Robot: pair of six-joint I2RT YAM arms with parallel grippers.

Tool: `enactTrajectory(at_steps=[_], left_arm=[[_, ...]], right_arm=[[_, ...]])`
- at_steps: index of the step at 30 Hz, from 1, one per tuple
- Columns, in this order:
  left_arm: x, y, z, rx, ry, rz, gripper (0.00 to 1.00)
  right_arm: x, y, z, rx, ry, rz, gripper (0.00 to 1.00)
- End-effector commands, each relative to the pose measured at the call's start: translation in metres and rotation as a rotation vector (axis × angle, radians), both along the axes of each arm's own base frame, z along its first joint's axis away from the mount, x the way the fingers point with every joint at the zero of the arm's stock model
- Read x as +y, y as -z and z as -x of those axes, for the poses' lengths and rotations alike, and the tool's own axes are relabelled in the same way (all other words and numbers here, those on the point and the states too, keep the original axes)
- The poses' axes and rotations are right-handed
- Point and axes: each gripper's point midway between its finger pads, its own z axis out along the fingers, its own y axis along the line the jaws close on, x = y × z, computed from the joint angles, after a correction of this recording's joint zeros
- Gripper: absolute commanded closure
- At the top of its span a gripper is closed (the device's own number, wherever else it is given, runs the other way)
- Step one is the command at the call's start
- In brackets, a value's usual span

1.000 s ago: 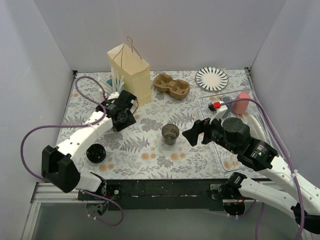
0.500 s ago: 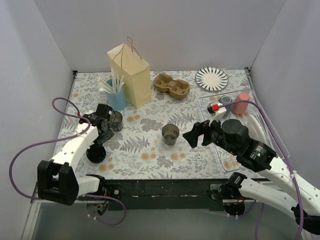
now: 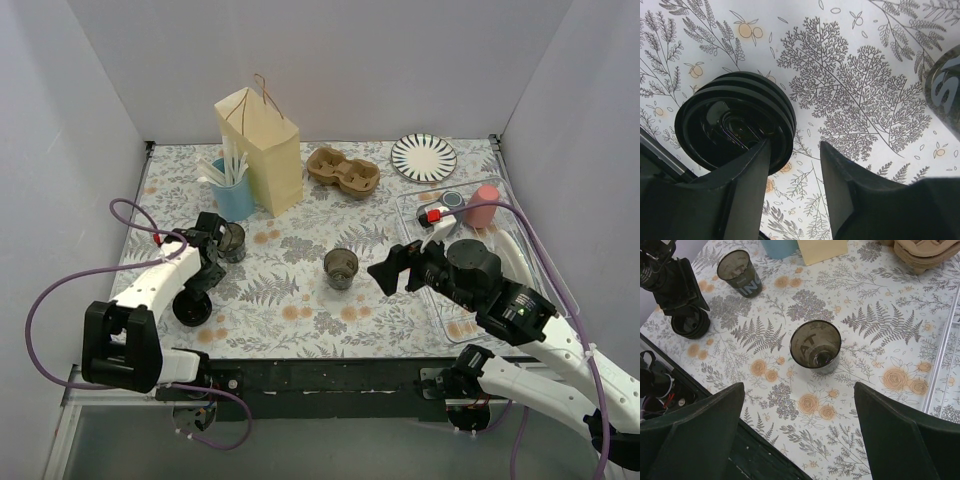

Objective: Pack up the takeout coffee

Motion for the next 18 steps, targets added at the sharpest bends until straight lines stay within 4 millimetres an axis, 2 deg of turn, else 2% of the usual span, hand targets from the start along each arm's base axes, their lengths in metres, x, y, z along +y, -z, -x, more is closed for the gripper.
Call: enactTrajectory(at_steps=[1, 7, 18], left_arm=[[0.014, -0.01, -0.003, -0.06, -0.055, -0.058, 0.56], [0.01, 0.003, -0.003, -0.025, -0.045, -0.042, 0.56], [0.01, 0.006, -0.003, -0.004, -0.041, -0.05, 0.74]], right_arm=[[0.001, -0.03, -0.006, -0.075, 0.009, -0.051, 0.02], [0.001, -0.036, -0.005, -0.085, 0.006, -0.065, 0.02], [-0.002, -0.041, -0.002, -0.09, 0.01, -0.09, 0.02]])
